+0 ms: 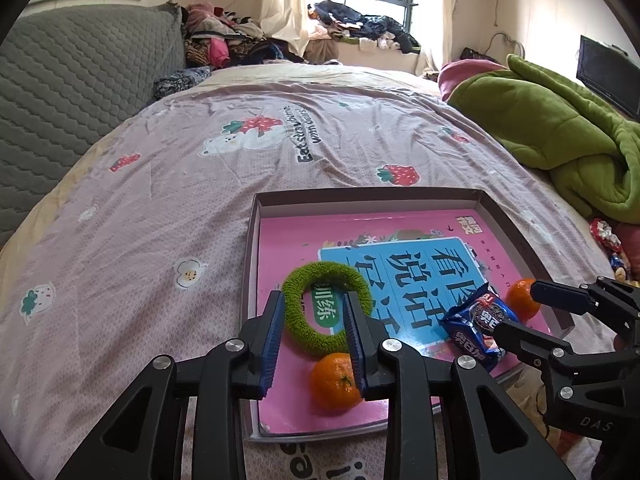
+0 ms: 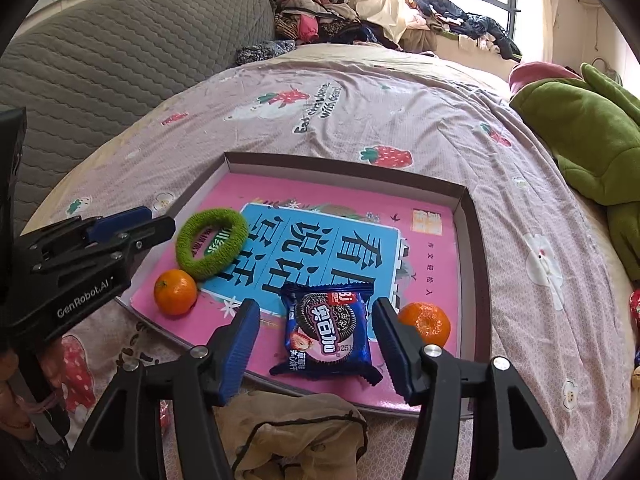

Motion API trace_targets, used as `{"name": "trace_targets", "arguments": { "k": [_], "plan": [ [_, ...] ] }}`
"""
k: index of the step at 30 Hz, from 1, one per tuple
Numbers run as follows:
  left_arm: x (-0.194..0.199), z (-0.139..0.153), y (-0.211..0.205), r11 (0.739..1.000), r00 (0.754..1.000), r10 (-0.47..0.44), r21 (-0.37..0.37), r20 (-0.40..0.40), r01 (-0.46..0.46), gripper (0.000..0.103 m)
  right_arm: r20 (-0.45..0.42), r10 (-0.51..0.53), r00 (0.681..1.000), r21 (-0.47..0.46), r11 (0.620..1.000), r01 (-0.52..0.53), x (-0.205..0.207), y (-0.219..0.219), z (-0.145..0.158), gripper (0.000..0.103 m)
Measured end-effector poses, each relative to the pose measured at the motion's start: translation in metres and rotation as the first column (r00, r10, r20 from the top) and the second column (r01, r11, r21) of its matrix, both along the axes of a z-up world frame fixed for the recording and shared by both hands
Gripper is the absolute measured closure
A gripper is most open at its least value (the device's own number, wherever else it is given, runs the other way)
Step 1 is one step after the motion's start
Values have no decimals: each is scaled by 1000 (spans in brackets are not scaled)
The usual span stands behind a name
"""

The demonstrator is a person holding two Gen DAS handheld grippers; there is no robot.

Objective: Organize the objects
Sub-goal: 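Open both tools to release the Oreo pack and green ring, then withdraw both open tools up and away from the grey box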

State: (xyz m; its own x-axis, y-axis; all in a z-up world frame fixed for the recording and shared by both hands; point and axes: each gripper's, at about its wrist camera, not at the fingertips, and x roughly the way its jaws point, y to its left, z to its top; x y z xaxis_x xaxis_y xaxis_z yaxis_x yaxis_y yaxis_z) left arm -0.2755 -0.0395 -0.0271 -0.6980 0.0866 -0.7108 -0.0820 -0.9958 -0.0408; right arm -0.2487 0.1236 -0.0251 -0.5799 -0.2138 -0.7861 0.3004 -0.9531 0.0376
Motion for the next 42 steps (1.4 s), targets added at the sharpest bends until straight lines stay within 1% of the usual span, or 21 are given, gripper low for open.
{"name": "trace_targets", "arguments": {
  "k": [1,2,7,14,19,23,28,33,40,42],
  "plan": [
    [2,1,0,1000,1000,0,-1,0,0,61,-1,0,1000,-1,1000,0,0,0,1,45],
    [3,2,0,1000,1000,-1,1,0,1,58,-1,2,1000,-3,1000,-2,0,0,2,45],
    [10,9,2,1000,1000,-4,8,-7,4,58,-10,2,1000,0,1000,-2,2,0,6,44],
    [26,21,6,1000,1000,-11,20,-18,11,57,-28,5,1000,-36,999,-6,6,5,16,43],
    [40,32,7,999,999,-13,33,-37,14,57,-55,3,998,-50,999,-6,13,5,27,42],
    [50,39,11,1000,999,-17,24,-50,18,57,-78,4,997,-53,999,-9,20,5,36,41],
    [63,48,12,999,998,-27,38,-61,29,57,-105,2,994,-63,998,-9,30,8,48,41],
    [76,58,17,999,996,-37,26,-84,40,56,-155,-11,988,-70,998,0,41,14,64,41],
    [91,67,22,999,993,-44,17,-112,46,56,-248,-29,968,-78,997,10,61,22,92,41],
    [93,69,22,999,992,-45,15,-115,47,56,-262,-30,965,-84,996,8,64,24,97,41]
  ]
}}
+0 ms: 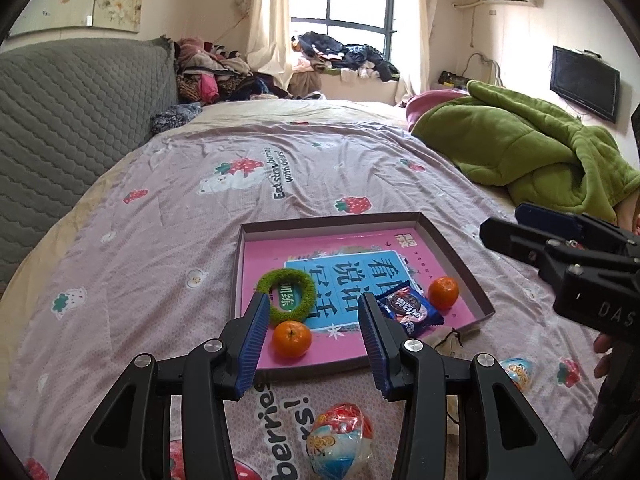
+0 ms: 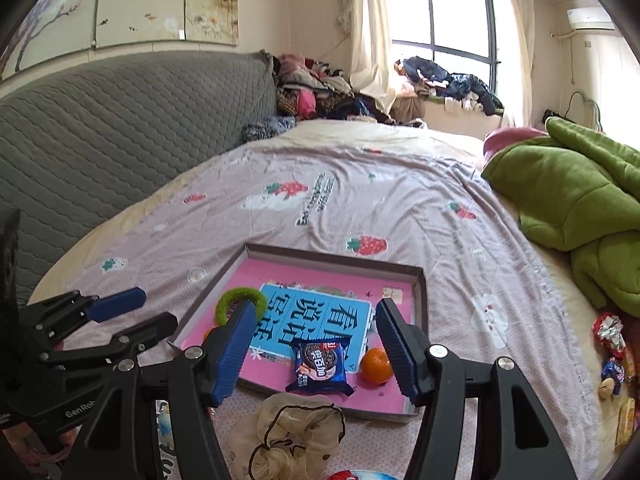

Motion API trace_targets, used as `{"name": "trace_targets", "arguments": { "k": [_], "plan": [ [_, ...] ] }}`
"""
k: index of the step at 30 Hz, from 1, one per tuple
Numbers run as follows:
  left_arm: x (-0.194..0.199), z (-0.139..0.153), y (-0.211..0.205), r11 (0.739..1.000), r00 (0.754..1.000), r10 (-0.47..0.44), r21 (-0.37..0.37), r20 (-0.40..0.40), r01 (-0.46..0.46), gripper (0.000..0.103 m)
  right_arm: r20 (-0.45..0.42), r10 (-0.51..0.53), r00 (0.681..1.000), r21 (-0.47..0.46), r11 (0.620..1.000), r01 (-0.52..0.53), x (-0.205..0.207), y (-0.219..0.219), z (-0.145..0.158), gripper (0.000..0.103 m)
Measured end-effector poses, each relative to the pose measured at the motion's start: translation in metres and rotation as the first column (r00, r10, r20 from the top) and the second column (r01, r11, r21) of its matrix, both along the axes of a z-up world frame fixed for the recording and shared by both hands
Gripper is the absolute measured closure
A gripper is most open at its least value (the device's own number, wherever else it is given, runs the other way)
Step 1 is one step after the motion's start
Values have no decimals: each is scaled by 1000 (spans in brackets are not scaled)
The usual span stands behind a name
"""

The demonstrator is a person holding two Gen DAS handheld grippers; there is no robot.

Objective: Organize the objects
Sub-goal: 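Withdraw both open tools up and away from the grey box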

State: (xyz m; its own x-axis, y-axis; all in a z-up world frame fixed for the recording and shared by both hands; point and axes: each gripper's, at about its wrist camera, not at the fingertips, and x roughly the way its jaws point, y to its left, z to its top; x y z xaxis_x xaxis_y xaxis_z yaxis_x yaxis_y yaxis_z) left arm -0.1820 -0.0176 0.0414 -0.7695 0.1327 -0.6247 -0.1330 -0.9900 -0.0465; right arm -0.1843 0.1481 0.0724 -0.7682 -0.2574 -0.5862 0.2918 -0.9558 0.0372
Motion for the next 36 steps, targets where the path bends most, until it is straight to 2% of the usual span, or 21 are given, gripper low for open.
{"name": "trace_targets", "arguments": {
  "k": [8,21,36],
  "plan": [
    [12,7,1,1000,1000,1,5,-12,-1,56,-53,-11,999,-15,1000,10,16,9,18,41],
    [35,21,-2,1000,999,3,2,-45,-3,56,-85,-19,996,-42,999,16,40,21,32,41],
    [66,26,-3,1000,999,9,7,-43,-9,56,-105,10,994,-60,998,-16,68,17,40,41]
  ]
}}
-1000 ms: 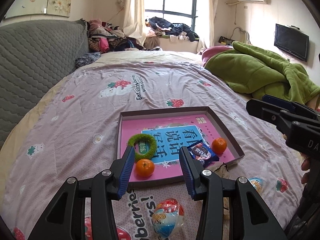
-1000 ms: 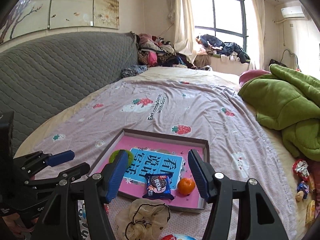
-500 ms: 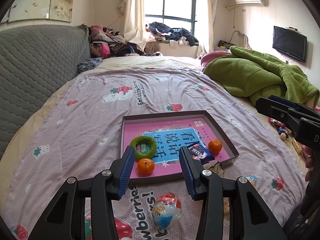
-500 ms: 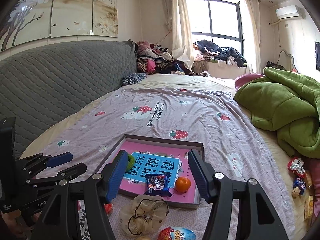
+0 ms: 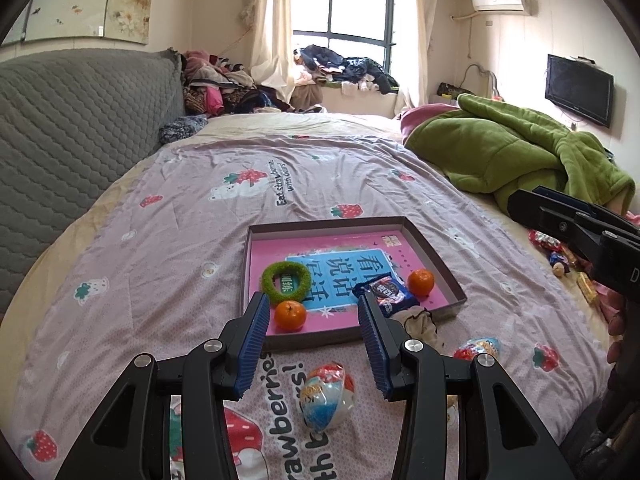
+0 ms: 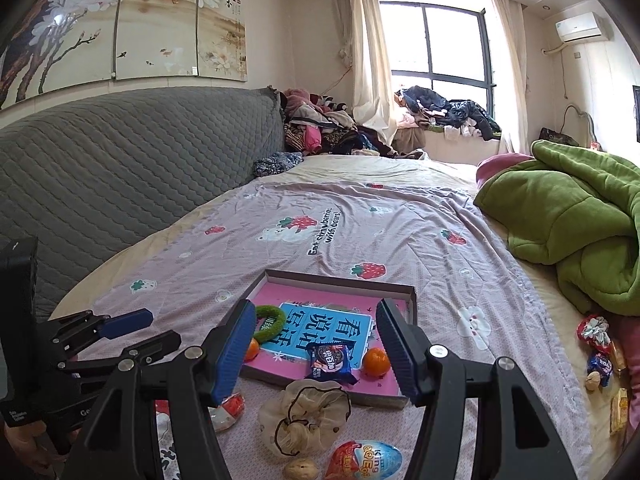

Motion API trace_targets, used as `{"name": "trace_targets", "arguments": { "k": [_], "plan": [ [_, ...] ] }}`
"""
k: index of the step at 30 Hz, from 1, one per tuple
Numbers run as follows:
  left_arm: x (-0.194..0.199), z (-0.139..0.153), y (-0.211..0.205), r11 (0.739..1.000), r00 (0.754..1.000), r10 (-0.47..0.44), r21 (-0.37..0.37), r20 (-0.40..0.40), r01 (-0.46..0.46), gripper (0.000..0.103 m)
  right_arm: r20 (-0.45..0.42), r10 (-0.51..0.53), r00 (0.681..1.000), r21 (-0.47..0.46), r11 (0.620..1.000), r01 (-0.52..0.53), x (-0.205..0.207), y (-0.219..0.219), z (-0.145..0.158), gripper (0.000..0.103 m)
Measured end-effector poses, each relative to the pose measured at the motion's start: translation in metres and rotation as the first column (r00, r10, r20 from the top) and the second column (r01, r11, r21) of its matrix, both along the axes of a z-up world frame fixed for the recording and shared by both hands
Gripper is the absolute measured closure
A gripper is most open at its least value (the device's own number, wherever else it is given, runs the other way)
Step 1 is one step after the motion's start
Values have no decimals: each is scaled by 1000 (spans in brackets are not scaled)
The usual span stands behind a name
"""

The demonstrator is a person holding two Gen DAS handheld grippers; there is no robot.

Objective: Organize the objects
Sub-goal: 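Withdraw both open tools up and away from the grey box, then move the right tool toward the walnut while the left tool approaches the blue wrapped egg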

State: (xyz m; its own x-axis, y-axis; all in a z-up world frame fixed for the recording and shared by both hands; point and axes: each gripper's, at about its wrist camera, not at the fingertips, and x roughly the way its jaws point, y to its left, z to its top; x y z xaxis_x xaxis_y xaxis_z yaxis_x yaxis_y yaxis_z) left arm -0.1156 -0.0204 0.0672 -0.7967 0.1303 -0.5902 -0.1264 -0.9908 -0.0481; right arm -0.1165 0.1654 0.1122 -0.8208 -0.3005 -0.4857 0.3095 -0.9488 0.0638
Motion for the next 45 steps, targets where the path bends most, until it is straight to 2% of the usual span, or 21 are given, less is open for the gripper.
{"name": "trace_targets", "arguments": {
  "k": [21,37,45],
  "plan": [
    [32,-11,19,1000,999,-26,-9,35,26,56,8,-4,1000,-7,1000,4,32,13,-5,41],
    [43,-20,13,1000,998,-19,-16,53,20,56,73,22,997,56,998,-26,47,0,-46,41],
    [46,-23,11,1000,998,-17,-18,62,18,56,89,37,995,68,997,-43,54,-6,-55,41]
  ]
}}
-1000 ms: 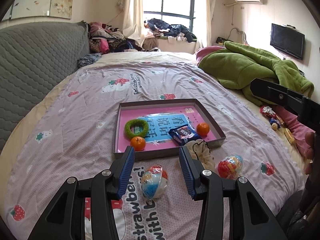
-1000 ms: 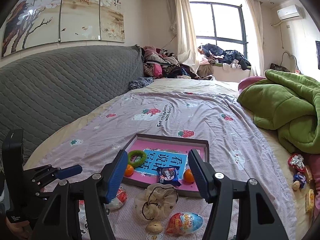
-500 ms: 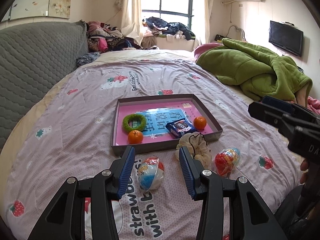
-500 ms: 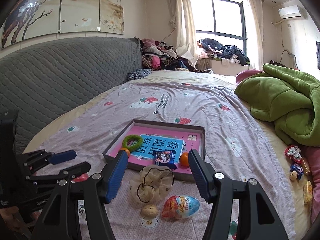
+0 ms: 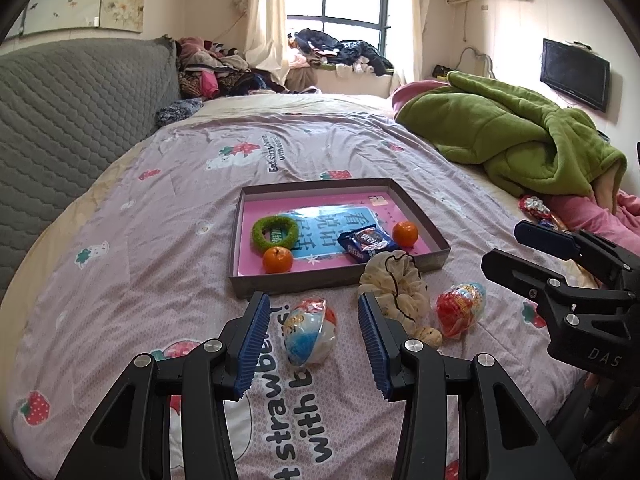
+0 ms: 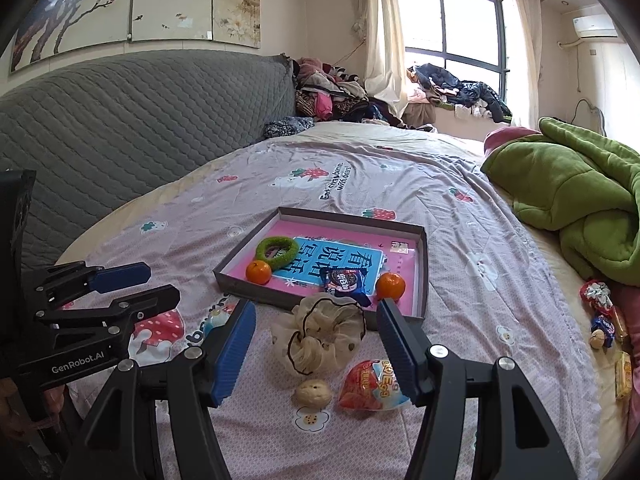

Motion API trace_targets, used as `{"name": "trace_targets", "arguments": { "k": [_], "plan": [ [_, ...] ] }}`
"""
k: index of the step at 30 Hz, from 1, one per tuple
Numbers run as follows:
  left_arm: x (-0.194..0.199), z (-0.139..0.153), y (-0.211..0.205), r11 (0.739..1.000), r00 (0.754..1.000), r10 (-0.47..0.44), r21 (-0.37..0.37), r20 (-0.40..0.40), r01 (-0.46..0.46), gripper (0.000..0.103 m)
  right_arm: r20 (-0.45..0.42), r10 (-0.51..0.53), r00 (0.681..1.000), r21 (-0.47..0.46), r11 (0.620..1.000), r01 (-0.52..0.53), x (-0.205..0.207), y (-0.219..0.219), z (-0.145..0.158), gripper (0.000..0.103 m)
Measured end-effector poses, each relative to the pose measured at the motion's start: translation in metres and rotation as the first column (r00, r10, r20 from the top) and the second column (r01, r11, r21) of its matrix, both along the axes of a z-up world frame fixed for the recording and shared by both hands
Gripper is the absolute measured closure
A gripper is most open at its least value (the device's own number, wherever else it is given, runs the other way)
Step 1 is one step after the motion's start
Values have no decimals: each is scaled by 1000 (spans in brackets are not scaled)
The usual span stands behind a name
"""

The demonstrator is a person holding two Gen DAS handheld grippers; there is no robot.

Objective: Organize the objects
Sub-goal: 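Move the right tool toward the walnut while the left tool approaches the blue wrapped egg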

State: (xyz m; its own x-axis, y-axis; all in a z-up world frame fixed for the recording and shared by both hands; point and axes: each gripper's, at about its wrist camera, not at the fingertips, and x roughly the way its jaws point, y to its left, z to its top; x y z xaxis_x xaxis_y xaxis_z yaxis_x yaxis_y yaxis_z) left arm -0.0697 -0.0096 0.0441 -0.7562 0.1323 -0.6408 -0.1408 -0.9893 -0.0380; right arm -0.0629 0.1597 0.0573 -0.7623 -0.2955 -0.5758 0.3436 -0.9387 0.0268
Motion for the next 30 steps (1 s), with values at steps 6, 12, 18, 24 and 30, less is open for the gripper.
{"name": "trace_targets", "arguments": {
  "k": [6,12,18,24,30],
  "plan": [
    [3,-4,-2,1000,1000,0,-3,11,0,56,9,8,1000,13,1000,-8,4,-3,-6,41],
    [5,-6,-2,1000,1000,-5,-6,19,5,56,25,15,1000,34,999,-16,7,-6,-14,41],
    [5,-12,-2,1000,999,-11,-13,39,12,56,42,17,999,42,999,-18,7,-8,-23,41],
    [3,-21,-3,1000,998,-12,-18,59,13,56,60,19,998,50,998,-22,9,-7,-32,41],
    [3,-23,-4,1000,998,-11,-13,68,12,56,77,22,997,59,998,-26,8,-9,-40,41]
  ]
}}
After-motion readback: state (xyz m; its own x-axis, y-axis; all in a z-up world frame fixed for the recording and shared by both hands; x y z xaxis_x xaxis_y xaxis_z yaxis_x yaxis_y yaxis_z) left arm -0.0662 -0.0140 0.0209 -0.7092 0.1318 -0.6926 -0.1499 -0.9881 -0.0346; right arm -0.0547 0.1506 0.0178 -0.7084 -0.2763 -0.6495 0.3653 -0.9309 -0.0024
